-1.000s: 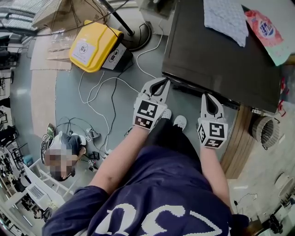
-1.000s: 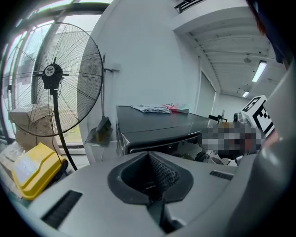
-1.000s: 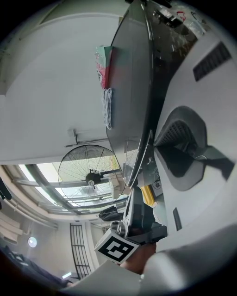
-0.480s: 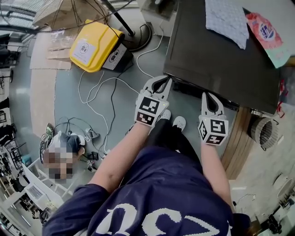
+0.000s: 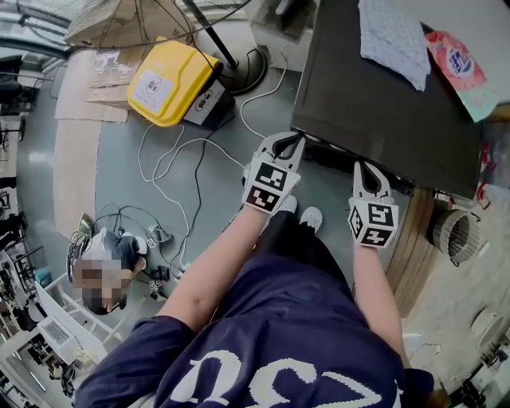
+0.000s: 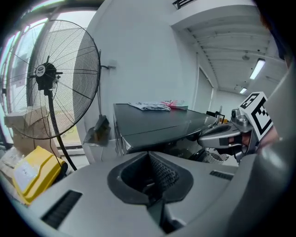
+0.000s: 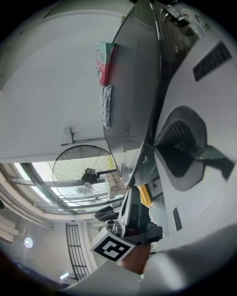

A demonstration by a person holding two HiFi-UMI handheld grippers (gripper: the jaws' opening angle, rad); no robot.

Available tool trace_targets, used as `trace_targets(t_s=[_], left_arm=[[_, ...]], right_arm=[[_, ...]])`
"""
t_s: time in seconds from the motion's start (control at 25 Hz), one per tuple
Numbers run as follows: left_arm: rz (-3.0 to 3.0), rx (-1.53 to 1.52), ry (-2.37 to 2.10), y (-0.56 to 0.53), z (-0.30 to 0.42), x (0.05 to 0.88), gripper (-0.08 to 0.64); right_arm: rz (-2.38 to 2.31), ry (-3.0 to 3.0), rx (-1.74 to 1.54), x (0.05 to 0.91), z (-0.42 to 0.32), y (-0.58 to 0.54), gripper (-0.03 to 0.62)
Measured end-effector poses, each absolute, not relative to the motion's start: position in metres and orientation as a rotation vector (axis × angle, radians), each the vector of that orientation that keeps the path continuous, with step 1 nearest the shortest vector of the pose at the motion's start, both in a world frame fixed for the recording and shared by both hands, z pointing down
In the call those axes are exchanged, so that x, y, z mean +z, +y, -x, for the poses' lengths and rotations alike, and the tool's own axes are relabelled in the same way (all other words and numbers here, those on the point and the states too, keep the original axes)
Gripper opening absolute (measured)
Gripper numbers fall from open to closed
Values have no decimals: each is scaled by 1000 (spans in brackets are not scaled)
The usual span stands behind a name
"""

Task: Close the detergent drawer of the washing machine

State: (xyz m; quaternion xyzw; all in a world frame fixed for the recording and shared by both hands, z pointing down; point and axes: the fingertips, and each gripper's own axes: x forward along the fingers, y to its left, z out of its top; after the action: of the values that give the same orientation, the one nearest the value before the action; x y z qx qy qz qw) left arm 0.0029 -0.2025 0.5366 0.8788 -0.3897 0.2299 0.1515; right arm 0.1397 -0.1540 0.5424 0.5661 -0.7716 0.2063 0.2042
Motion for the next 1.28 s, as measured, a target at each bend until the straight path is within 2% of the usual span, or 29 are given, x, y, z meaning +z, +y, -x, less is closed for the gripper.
trace_targets(t_s=[0.36,0.92,1.28], left_arm=[[-2593,531,-1164,-197,-4,479,18],[-2698,247,-1323,-173,20,326,19],[-2784,107,-1398,-143,23,253,18]], right_arm=[[-1682,-2313,481,460,-146,-147,17],[-1832,-2540,125,284,-159,-127,17],[-1814,-2641,15,218,-150,-95,15]])
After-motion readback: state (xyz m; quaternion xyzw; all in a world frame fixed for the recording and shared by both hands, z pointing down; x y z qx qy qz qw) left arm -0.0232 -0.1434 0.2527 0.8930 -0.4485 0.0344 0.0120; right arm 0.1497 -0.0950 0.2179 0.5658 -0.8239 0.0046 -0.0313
